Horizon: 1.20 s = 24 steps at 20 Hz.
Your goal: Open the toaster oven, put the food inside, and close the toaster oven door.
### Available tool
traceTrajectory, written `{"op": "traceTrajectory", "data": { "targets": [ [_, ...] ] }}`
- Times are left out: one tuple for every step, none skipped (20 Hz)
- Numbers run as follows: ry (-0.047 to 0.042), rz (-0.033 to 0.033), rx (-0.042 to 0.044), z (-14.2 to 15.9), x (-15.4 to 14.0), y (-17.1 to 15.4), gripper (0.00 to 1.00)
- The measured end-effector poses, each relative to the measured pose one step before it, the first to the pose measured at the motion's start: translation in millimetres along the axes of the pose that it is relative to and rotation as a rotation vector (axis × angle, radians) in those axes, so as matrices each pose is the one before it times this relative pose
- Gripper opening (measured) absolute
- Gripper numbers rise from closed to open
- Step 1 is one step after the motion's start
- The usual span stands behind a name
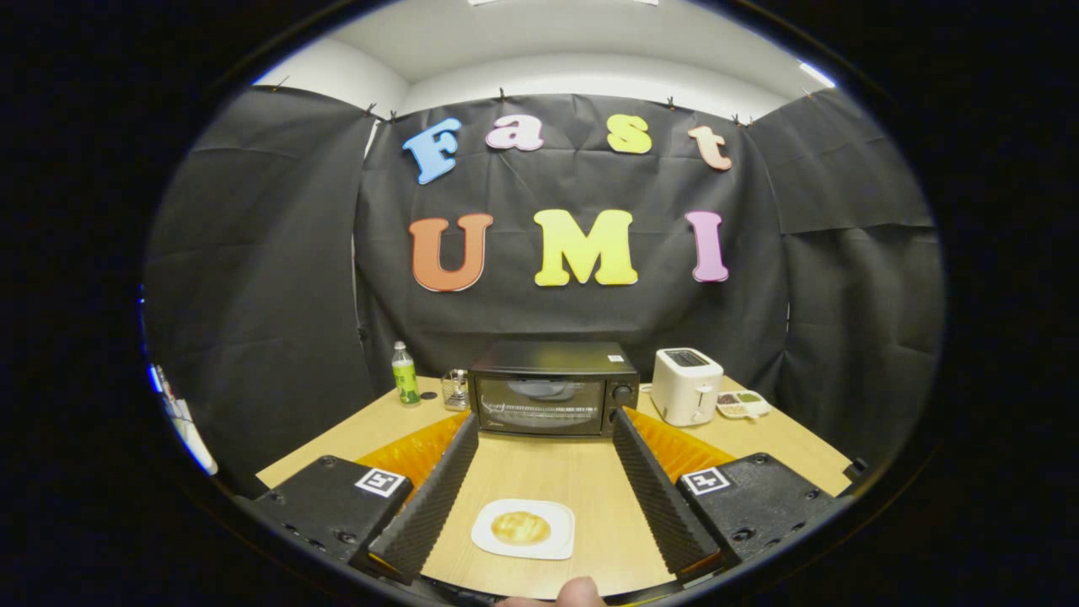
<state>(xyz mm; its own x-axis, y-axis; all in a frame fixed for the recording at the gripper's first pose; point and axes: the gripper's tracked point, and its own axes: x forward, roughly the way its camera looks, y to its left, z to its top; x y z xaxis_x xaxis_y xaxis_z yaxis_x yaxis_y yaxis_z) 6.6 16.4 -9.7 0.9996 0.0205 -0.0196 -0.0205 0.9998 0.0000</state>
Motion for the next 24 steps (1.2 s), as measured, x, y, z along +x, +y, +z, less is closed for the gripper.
{"op": "traceTrajectory", "data": {
  "targets": [
    [0.00175, -0.00243, -0.00413, -3.22, 0.62, -1.05, 1.00],
    [0.00620, -0.00103, 0.00186, -1.90, 0.95, -0.68, 1.00],
    [0.01388, 0.00343, 0.00033, -2.00, 0.12, 0.54, 1.00],
    [0.00964, 0.00694, -0.00444, 0.11, -0.08, 0.03, 1.00],
    [-0.00754, -0.00302, -0.00305, 4.76, -2.43, -1.62, 1.00],
    [-0.02238, -0.00977, 0.00457, 7.02, -2.28, -4.20, 1.00],
    [-0.01366, -0.00568, 0.00025, 2.42, -0.12, -2.43, 1.00],
    [0.00157, 0.00042, -0.00771, -0.38, 0.87, -0.13, 1.00],
    [-0.00097, -0.00676, 0.00454, -2.09, 0.41, -2.32, 1.00],
    [0.00218, -0.00223, 0.01076, -0.26, -0.18, -2.14, 1.00],
    [0.00546, 0.00107, 0.00929, -2.05, -0.45, -0.77, 1.00],
    [0.00071, -0.00052, 0.00731, -0.82, -0.01, -1.96, 1.00],
    [0.00191, -0.00579, 0.00023, -1.54, 0.39, -3.48, 1.00],
    [0.00223, -0.00983, 0.00098, -1.52, 0.96, -5.00, 1.00],
    [0.00473, -0.00950, 0.00482, -2.10, 2.11, -4.89, 1.00],
    [0.00766, -0.00318, 0.00693, -2.27, 2.01, -3.77, 1.00],
    [0.00233, -0.00243, 0.01137, 0.53, 2.35, -2.01, 1.00],
    [0.00414, -0.00230, 0.00693, 1.30, 2.65, -2.36, 1.00],
    [0.00179, -0.00228, 0.00506, -0.66, 1.68, -2.53, 1.00],
    [-0.00122, 0.00044, 0.00107, 1.50, 0.51, -0.95, 1.00],
    [-0.00450, 0.00070, -0.00181, 1.35, 2.06, 0.69, 1.00],
    [-0.00398, -0.00049, -0.00523, 1.55, 1.71, 0.29, 1.00],
    [-0.00147, -0.00057, -0.00357, -0.35, 2.61, -0.29, 1.00],
    [0.00083, 0.00277, -0.00277, 0.00, 2.61, 0.99, 1.00]
  ]
}}
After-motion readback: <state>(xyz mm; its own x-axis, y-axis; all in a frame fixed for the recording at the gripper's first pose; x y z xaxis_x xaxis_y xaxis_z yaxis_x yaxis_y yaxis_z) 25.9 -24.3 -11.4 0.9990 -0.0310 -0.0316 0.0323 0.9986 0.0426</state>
